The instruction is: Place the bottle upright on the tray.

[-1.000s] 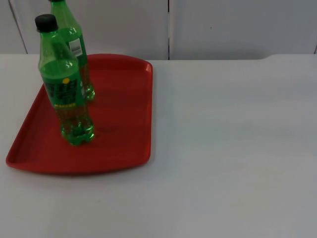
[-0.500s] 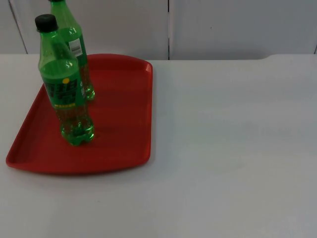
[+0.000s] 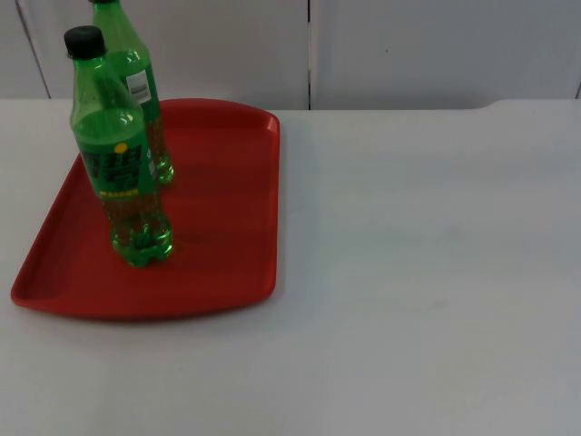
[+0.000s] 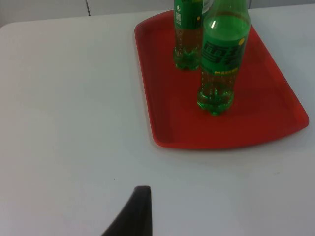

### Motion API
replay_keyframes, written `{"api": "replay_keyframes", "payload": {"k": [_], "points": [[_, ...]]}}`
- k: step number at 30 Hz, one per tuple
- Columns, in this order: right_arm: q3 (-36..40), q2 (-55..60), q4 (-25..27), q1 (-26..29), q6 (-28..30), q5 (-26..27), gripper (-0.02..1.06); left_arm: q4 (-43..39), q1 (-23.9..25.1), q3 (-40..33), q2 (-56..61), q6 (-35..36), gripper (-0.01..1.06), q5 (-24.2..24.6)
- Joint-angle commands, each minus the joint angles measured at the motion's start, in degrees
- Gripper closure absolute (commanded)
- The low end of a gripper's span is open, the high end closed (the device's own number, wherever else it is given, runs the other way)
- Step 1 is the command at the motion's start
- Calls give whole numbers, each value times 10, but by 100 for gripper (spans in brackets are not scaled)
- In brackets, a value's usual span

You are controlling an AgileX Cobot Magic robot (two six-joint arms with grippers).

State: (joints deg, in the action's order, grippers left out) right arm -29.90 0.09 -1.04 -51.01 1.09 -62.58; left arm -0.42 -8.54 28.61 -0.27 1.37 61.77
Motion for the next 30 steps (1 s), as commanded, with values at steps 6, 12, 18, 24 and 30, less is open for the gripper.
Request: {"api": "replay_keyframes", "payload": {"k": [6,12,18,24,30], "points": [[4,-1,-4,-2,4,8,-1,-3,0,-3,3,4,0,-2],[4,-1,-6,-2,4,8,-1,-3,0,-3,3,4,0,-2],[4,-1,1,-2,4,9,-1,-3,0,-3,3,4,0,-2],[4,-1,0,0,2,9,-1,-3,0,-3,3,4,0,-2],[4,-1,0,3,0,9,-1,-3,0,-3,3,4,0,-2]]}}
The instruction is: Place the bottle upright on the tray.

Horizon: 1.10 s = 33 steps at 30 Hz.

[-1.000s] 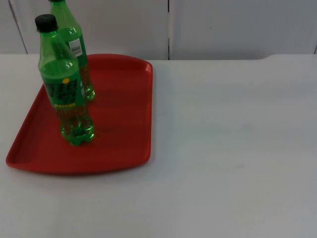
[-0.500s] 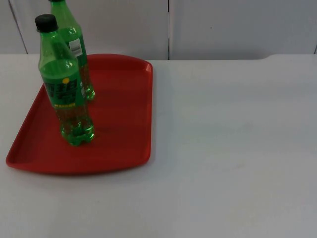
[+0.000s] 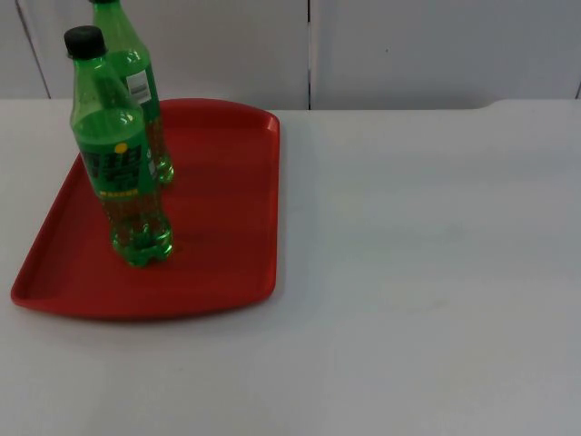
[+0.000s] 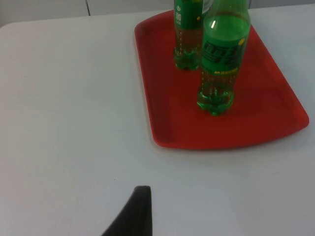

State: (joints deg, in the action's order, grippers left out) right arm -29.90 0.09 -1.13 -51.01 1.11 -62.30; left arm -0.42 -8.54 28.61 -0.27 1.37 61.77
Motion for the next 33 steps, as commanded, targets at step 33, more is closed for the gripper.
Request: {"api": "replay_keyframes", "payload": {"k": [33], "points": [[4,-1,1,374,0,6,-1,-3,0,-3,3,4,0,-2]]}}
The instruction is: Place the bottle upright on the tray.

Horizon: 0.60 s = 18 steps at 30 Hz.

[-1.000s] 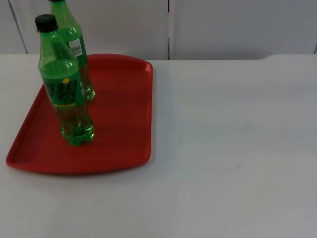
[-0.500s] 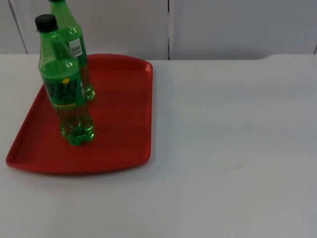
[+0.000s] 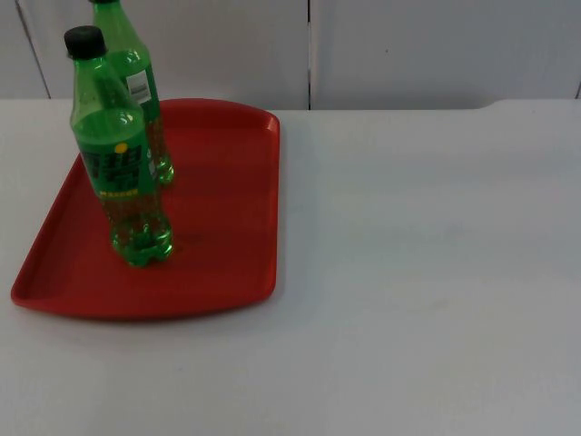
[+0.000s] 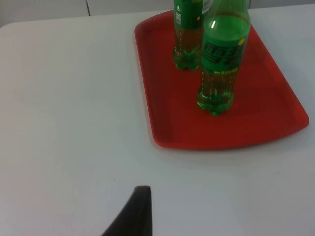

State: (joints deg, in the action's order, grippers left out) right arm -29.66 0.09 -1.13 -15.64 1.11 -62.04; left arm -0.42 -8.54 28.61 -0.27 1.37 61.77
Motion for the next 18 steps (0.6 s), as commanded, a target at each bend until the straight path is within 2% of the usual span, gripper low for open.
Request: {"api": "replay_keyframes", "payload": {"k": [1,18], "points": [[1,-1,1,29,0,4,-1,-3,0,-3,3,4,0,-2],[1,-1,1,160,-2,4,-1,-3,0,-3,3,4,0,-2]]}}
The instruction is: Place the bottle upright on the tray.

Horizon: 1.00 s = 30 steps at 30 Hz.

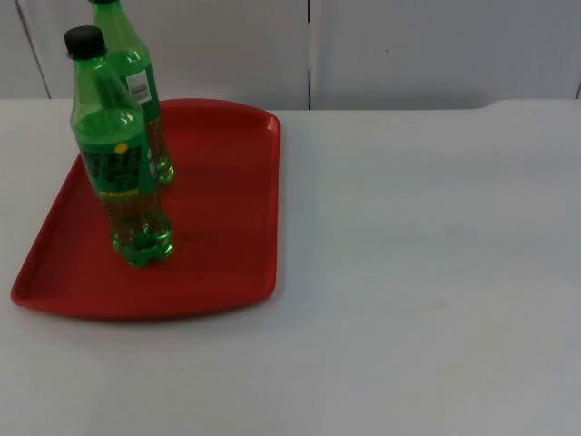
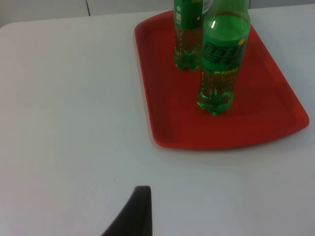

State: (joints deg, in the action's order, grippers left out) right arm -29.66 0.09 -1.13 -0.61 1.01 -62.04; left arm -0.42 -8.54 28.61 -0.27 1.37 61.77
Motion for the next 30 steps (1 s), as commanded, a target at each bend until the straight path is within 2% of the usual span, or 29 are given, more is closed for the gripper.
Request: {"api": "replay_keyframes", "payload": {"k": [1,25,30], "points": [[1,-1,1,15,-1,4,-1,-3,0,-3,3,4,0,-2],[1,-1,1,15,-1,4,-1,-3,0,-3,3,4,0,-2],[1,-1,1,15,-1,4,0,-3,31,-3,3,4,0,-2]]}}
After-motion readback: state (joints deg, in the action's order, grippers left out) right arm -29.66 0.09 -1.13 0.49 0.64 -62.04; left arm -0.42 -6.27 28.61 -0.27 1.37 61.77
